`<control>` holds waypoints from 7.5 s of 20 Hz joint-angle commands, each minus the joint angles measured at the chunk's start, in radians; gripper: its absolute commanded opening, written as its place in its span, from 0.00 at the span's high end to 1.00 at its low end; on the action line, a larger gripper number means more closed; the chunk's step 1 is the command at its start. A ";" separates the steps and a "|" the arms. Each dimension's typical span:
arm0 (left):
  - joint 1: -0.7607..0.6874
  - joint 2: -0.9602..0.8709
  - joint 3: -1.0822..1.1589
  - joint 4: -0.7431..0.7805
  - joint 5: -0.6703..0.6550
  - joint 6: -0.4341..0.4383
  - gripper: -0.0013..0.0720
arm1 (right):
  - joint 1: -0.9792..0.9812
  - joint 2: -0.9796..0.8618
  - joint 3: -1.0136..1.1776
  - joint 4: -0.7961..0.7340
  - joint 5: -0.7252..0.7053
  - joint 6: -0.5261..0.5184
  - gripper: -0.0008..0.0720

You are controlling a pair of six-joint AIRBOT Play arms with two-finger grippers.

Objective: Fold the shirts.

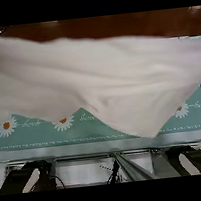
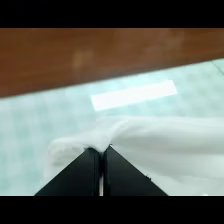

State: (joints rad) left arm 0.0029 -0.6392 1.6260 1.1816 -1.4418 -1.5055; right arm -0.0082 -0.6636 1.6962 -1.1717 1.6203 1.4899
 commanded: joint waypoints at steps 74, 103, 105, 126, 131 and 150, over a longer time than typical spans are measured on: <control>0.021 -0.700 -0.953 -0.905 0.425 0.604 0.94 | -0.312 -0.853 -0.708 0.386 -0.659 -0.080 0.14; 0.222 -0.125 0.373 -0.034 0.319 0.092 0.95 | -0.246 -0.152 0.402 0.004 -0.251 -0.055 0.96; 0.222 -0.031 0.373 0.058 0.309 0.090 0.95 | -0.246 -0.066 0.402 -0.045 -0.224 -0.031 0.96; 0.200 -0.127 -0.745 -0.255 0.599 0.189 0.95 | -0.246 -0.190 -0.673 0.203 -0.584 -0.137 0.96; 0.098 -0.496 -0.643 -0.267 0.777 0.188 0.95 | -0.220 -0.665 -0.577 0.420 -0.779 -0.213 0.96; 0.425 -0.590 -0.774 -0.119 -0.090 0.212 0.02 | -0.513 -0.639 -0.657 0.231 -0.375 -0.182 0.14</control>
State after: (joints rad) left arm 0.3660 -1.3140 1.0439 1.0508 -1.4487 -1.3354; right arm -0.4671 -1.4845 1.2842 -0.9596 1.3422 1.3586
